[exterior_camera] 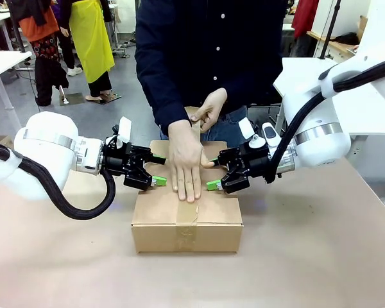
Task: Pack the gift set into the box.
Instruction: Press and hold the closed box until the human finishes sealing it.
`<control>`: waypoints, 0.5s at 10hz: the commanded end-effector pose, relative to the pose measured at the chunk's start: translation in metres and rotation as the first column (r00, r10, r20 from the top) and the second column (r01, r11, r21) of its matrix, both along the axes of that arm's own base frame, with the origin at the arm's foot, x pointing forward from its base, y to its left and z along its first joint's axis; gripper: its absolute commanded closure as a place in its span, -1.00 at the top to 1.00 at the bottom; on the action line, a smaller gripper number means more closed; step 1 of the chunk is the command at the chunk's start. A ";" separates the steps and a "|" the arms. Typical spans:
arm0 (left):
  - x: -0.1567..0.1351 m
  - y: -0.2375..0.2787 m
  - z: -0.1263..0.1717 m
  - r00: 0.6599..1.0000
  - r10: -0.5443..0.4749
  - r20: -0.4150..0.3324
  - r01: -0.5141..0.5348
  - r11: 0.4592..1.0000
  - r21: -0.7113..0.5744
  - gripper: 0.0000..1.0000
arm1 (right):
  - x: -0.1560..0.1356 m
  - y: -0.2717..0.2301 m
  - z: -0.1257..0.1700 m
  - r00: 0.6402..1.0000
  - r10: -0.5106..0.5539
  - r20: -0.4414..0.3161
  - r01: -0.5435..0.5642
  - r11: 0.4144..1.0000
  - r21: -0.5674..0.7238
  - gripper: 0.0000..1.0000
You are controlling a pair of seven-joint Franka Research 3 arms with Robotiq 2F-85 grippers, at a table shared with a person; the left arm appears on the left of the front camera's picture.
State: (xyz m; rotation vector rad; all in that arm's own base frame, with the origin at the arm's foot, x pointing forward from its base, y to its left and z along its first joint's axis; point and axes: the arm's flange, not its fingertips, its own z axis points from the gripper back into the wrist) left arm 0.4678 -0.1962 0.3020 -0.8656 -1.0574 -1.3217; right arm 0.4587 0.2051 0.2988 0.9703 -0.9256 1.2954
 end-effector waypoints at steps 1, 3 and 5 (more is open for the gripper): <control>-0.001 -0.001 -0.002 1.000 0.009 0.015 -0.009 1.000 0.005 1.00 | -0.001 0.001 -0.002 1.000 0.001 0.005 -0.001 1.000 -0.004 1.00; -0.001 -0.001 -0.002 1.000 0.009 0.015 -0.009 1.000 0.005 1.00 | -0.001 0.001 -0.002 1.000 0.001 0.005 -0.001 1.000 -0.004 1.00; -0.001 -0.001 -0.002 1.000 0.009 0.015 -0.009 1.000 0.005 1.00 | -0.001 0.001 -0.002 1.000 0.001 0.005 -0.001 1.000 -0.004 1.00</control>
